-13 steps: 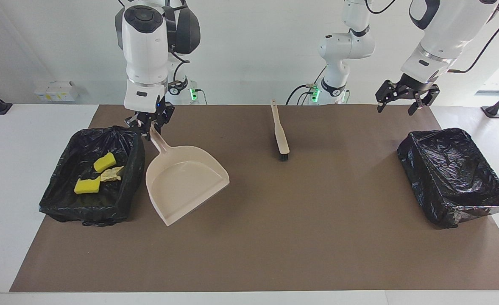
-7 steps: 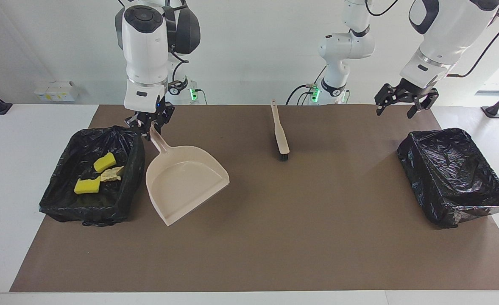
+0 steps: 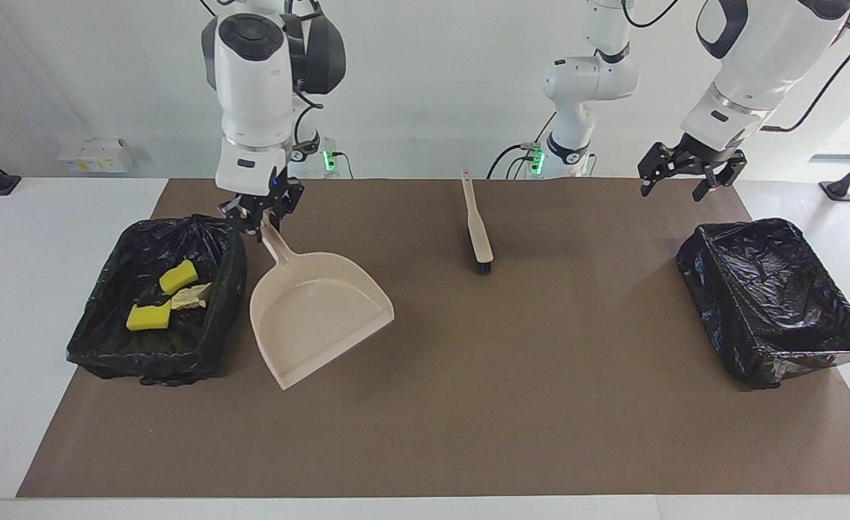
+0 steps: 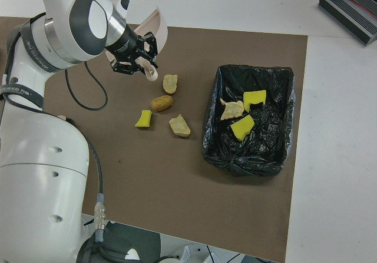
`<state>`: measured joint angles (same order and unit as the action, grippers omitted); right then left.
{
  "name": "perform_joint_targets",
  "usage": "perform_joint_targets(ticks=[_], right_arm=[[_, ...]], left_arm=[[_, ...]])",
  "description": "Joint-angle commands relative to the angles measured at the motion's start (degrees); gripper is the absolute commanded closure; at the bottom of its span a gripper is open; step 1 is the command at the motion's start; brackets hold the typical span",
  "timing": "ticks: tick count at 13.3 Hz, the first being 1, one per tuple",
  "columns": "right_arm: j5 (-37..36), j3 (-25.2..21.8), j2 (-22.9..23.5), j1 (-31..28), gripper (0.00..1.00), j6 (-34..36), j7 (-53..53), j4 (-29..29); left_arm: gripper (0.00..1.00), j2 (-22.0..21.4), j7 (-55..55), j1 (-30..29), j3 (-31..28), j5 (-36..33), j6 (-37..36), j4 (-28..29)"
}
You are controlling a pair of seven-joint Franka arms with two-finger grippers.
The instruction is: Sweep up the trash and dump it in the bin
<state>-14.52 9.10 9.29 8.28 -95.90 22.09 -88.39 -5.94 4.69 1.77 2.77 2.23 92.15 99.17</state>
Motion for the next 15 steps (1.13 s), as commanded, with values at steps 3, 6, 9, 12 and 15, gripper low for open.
perform_joint_targets(ticks=[3, 6, 9, 12, 15], right_arm=[[0.36, -0.31, 5.03, -0.64, 1.00, 1.68, 0.94, 5.69], [10.18, -0.31, 4.85, -0.20, 1.00, -0.16, -12.19, 3.14], [13.45, -0.13, 7.40, 4.88, 1.00, -6.65, -27.06, 2.17], [16.63, -0.13, 11.08, 9.27, 1.00, -10.87, -37.79, 3.13], [16.98, -0.05, 16.35, 14.37, 1.00, -13.52, -47.90, 7.69]], left_arm=[[0.00, 0.31, 0.58, -0.80, 0.22, 0.05, -1.00, -1.61], [0.00, 0.31, 0.58, -0.71, 0.31, 0.05, -1.09, -1.62], [0.00, 0.31, 0.58, -0.80, 0.31, 0.05, -1.00, -1.62], [0.00, 0.31, 0.58, -0.71, 0.31, -0.04, -1.00, -1.62], [0.00, 0.31, 0.58, -0.80, 0.22, -0.04, -1.09, -1.62]])
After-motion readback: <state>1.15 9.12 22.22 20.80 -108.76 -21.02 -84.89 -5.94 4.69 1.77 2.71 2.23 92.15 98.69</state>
